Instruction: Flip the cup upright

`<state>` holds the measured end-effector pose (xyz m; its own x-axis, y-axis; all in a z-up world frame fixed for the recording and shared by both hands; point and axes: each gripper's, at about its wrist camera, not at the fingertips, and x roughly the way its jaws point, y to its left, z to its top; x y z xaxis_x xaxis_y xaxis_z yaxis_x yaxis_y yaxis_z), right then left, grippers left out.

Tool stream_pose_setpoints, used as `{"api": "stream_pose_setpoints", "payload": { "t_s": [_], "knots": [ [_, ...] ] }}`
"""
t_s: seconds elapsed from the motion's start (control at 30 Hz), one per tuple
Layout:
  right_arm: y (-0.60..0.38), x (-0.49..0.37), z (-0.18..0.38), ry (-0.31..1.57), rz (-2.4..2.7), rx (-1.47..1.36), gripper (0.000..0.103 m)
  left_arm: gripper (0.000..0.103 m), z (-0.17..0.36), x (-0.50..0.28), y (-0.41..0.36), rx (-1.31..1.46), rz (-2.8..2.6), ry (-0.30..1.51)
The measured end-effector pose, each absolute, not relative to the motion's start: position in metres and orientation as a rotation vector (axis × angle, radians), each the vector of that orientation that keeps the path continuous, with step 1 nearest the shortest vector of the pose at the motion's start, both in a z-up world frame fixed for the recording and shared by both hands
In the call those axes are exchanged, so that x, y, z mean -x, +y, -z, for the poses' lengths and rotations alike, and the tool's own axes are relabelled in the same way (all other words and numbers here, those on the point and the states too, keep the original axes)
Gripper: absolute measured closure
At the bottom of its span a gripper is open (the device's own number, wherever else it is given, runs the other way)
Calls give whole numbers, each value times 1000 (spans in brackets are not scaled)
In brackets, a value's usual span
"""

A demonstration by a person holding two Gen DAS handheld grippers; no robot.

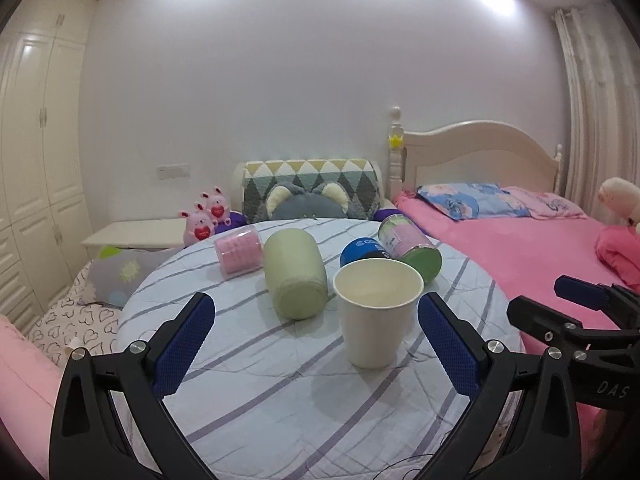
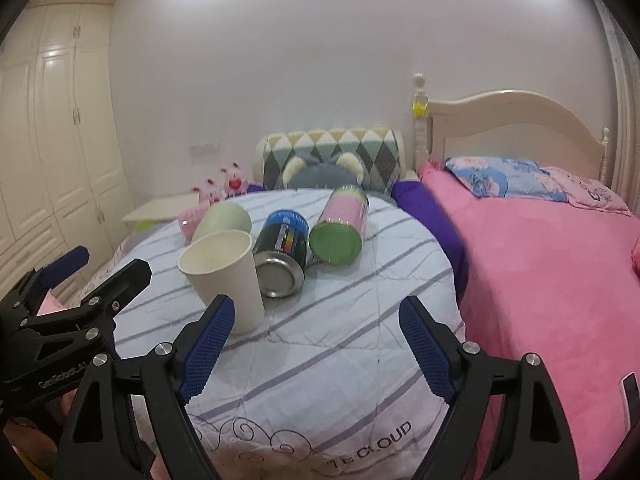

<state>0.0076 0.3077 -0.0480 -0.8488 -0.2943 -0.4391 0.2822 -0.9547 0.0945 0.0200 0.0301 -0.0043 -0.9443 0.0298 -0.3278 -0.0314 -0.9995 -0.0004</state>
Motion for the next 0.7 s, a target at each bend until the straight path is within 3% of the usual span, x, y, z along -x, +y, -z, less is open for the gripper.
{"api": "stream_pose_setpoints", "payload": {
  "t_s": [0.37,0.7],
  "knots": [
    [305,-14,63,-36,2809,-499,17,0,17,-25,25,410,-3110,-8],
    [303,-13,81,-12,2822,-544,17,0,24,-20,27,433,-3128,27]
  ]
}}
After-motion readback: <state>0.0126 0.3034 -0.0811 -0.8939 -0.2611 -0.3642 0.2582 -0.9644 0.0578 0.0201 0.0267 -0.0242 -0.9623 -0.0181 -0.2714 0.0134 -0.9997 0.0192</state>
